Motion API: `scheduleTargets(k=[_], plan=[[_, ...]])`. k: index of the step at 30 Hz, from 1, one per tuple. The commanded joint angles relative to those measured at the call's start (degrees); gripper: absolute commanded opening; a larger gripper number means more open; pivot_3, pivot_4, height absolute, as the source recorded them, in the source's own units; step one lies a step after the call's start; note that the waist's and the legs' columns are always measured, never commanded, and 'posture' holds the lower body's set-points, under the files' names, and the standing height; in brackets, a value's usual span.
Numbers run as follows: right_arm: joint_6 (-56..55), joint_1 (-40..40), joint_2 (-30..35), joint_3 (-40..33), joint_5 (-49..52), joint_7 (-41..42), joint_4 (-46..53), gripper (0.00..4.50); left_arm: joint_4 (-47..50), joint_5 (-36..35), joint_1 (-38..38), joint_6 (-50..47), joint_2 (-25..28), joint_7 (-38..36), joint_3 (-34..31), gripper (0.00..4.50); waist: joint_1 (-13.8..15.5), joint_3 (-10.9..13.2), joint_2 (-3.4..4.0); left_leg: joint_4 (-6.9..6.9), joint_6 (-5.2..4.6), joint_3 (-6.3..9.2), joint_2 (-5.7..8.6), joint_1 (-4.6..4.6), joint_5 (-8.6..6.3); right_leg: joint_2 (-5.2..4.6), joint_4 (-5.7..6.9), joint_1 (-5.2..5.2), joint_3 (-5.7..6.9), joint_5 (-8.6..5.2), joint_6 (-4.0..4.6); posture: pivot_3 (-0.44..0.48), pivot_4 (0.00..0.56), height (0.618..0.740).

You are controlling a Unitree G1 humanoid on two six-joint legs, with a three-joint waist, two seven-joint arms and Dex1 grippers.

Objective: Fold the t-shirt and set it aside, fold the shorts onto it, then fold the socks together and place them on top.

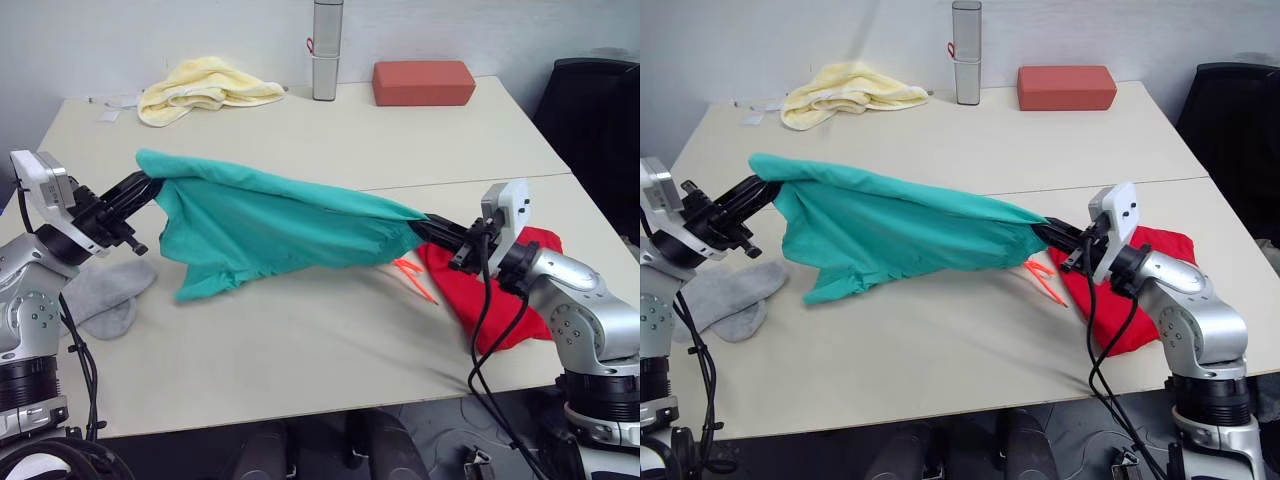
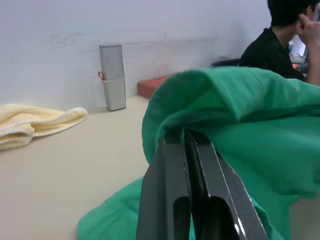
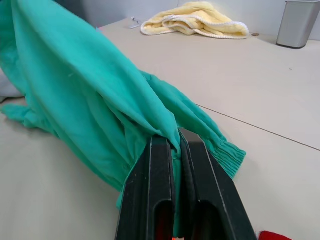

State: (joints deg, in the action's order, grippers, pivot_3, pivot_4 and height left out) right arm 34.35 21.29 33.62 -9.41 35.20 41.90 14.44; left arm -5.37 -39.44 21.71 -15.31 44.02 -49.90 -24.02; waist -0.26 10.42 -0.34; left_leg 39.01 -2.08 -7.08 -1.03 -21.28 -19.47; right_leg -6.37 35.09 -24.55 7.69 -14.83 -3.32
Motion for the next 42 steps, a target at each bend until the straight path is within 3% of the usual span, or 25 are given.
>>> scheduleTargets(k=[1, 5, 8, 11, 18, 23, 32, 36, 39, 42], plan=[[-4.5, -1.4, 0.4, -1.6, -0.1, 2.2, 2.2, 0.0, 1.3, 2.4, -3.3, 3.0, 1.8, -3.5, -1.3, 0.03, 0.0, 0.0, 0.0, 0.0, 0.0, 0.0, 0.0, 0.01, -0.01, 0.0, -0.01, 0.01, -0.01, 0.0, 0.0, 0.0, 0.15, 0.74], [-10.7, -5.3, 2.1, -1.5, -0.9, 8.4, 4.3, 0.0, 5.5, 6.6, -14.1, 9.3, 4.4, -13.1, 0.2, 0.03, -0.1, 0.0, 0.01, -0.02, 0.01, 0.0, -0.01, 0.01, -0.02, -0.02, -0.03, -0.01, -0.02, 0.0, 0.0, 0.0, 0.15, 0.74], [-14.5, -9.6, 2.9, -1.8, -1.1, 12.1, 5.3, 0.0, 8.9, 6.9, -20.7, 9.4, 3.4, -13.1, -0.6, 0.03, 0.0, 0.0, 0.01, -0.08, 0.04, 0.0, -0.03, 0.02, -0.04, -0.02, -0.11, -0.01, -0.04, 0.0, 0.01, 0.0, 0.15, 0.74], [-16.7, -13.8, 3.4, -1.8, -1.3, 14.2, 5.9, 0.0, 10.0, 10.4, -26.5, 12.5, 3.4, -13.9, -0.1, 0.67, 0.2, 0.0, 0.01, -0.08, 0.04, 0.05, -0.04, 0.04, -0.08, -0.1, -0.27, -0.01, -0.04, -0.01, 0.02, 0.0, 0.15, 0.74], [-17.8, -17.2, 2.9, -0.5, -1.2, 14.5, 8.7, 0.0, 11.0, 9.7, -31.1, 11.0, 4.7, -14.3, -3.5, 2.97, 0.2, 0.0, 0.02, -0.09, 0.3, 0.12, -0.03, 0.11, -0.26, -0.19, -0.18, -0.03, -0.06, -0.04, 0.09, 0.0, 0.15, 0.74], [-17.7, -17.1, 2.6, 0.3, -1.4, 14.4, 8.7, 0.0, 8.4, 8.7, -31.0, 11.3, 11.5, -23.5, -5.4, 4.47, 0.2, 0.0, 0.08, -0.12, 0.26, 0.13, -0.04, 0.07, -0.25, -0.19, -0.18, -0.1, -0.01, -0.09, 0.17, 0.0, 0.15, 0.74], [-18.0, -16.3, 2.4, 1.8, -1.9, 14.4, 8.2, 0.0, 1.5, 16.8, -17.2, 20.4, 9.1, -26.2, 8.5, 4.47, 0.3, 0.1, 0.25, -0.11, 0.07, 0.11, -0.01, 0.07, -0.15, -0.21, -0.14, -0.09, 0.0, -0.08, 0.15, 0.0, 0.15, 0.74], [-18.0, -15.9, 2.4, 1.9, -2.0, 14.3, 8.1, 0.0, -3.5, 20.0, -13.2, 24.0, 8.9, -26.2, 11.4, 4.47, 0.1, 0.1, 0.24, -0.11, 0.06, 0.06, -0.01, 0.07, -0.14, -0.18, -0.12, -0.09, 0.01, -0.07, 0.14, 0.0, 0.15, 0.74], [-18.2, -15.7, 2.4, 1.7, -2.1, 14.1, 8.0, 0.0, -5.5, 19.6, -11.7, 24.7, 8.9, -27.6, 12.4, 3.88, 0.1, 0.1, 0.24, -0.11, 0.05, 0.05, -0.01, 0.07, -0.14, -0.17, -0.11, -0.1, 0.01, -0.07, 0.13, 0.0, 0.15, 0.74], [-18.4, -16.2, 2.6, 1.1, -2.3, 14.0, 8.1, 0.0, -5.6, 18.8, -11.6, 25.7, 9.2, -28.7, 11.9, 2.92, 0.1, 0.1, 0.24, -0.1, 0.04, 0.05, -0.01, 0.06, -0.14, -0.17, -0.12, -0.09, 0.01, -0.07, 0.12, 0.0, 0.15, 0.74]])
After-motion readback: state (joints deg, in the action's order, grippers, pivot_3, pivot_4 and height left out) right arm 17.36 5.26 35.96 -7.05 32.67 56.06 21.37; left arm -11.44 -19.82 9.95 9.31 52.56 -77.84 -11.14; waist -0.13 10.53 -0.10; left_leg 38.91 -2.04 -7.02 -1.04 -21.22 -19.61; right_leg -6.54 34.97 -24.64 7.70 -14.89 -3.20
